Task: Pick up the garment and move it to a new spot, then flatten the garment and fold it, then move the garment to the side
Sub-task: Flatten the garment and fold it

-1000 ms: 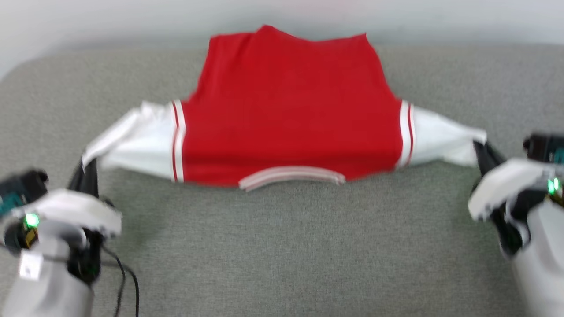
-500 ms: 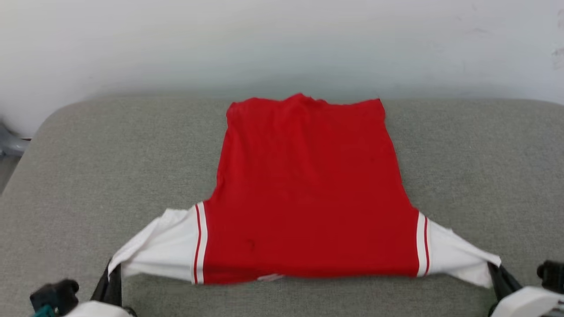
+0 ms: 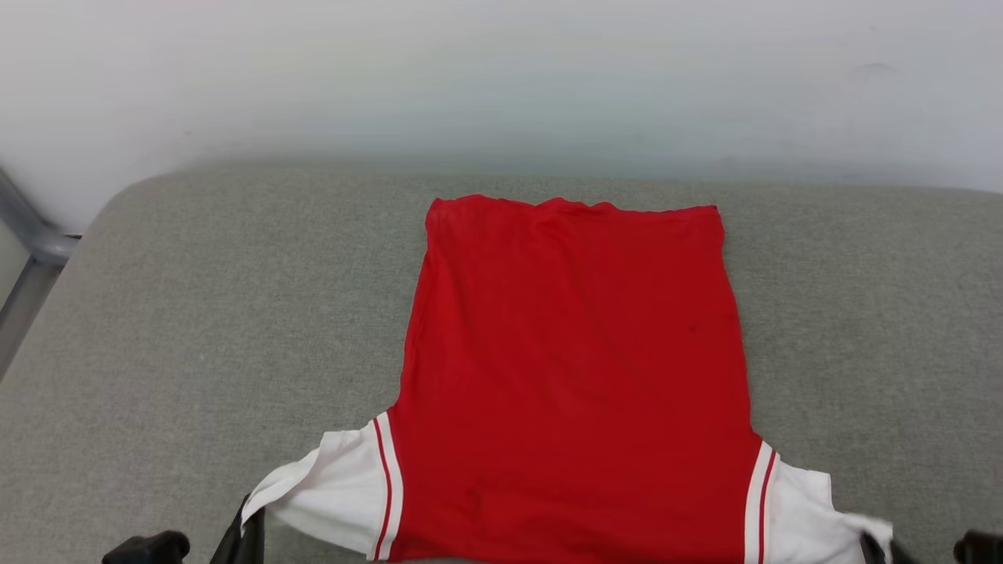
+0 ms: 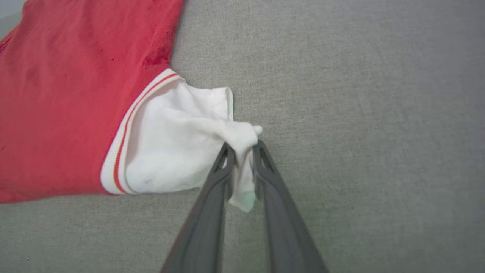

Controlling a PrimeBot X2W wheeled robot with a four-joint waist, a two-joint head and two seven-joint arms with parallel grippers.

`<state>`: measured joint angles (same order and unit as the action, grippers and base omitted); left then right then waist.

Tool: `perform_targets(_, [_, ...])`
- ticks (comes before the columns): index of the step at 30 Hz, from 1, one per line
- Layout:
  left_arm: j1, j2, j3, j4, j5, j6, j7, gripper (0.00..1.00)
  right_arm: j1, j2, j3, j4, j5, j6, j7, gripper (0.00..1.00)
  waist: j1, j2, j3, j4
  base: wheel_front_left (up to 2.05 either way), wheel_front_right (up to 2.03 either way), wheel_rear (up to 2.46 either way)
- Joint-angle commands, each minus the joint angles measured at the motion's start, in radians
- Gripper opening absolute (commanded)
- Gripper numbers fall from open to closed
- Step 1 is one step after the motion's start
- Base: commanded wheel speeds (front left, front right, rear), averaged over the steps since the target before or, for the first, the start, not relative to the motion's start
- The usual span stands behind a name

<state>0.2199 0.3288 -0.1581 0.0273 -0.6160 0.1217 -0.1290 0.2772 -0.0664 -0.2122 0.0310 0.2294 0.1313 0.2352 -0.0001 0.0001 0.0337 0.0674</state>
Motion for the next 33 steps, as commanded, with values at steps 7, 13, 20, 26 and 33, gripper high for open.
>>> perform_targets(7, [-0.078,-0.013,-0.040,-0.046,0.031,-0.024,-0.018,0.00,-0.220,0.010,-0.041,-0.002,0.014,-0.001,-0.084,1.00,0.0001,-0.0001,0.054,0.034,0.00,0.00,0.00])
perform_targets(13, [-0.164,-0.032,-0.071,-0.052,0.049,-0.051,-0.045,0.00,-0.519,-0.038,-0.069,0.148,0.006,-0.001,-0.075,1.00,0.0001,-0.0001,0.143,0.083,0.00,0.00,0.00])
perform_targets(20, [-0.294,-0.075,-0.122,-0.032,0.068,-0.101,-0.083,0.00,-0.850,-0.152,-0.076,0.394,0.015,-0.001,0.092,1.00,0.0001,-0.0001,0.271,0.178,0.00,0.00,0.00])
perform_targets(26, [-0.375,-0.116,-0.147,-0.008,0.077,-0.141,-0.114,0.00,-1.078,-0.221,-0.058,0.543,-0.014,-0.001,0.304,1.00,0.0001,-0.0001,0.369,0.243,0.00,0.00,0.00])
perform_targets(33, [-0.439,-0.156,-0.152,0.011,0.090,-0.181,-0.131,0.00,-1.241,-0.257,-0.047,0.632,-0.075,-0.001,0.445,1.00,0.0001,-0.0001,0.459,0.300,0.00,0.00,0.00])
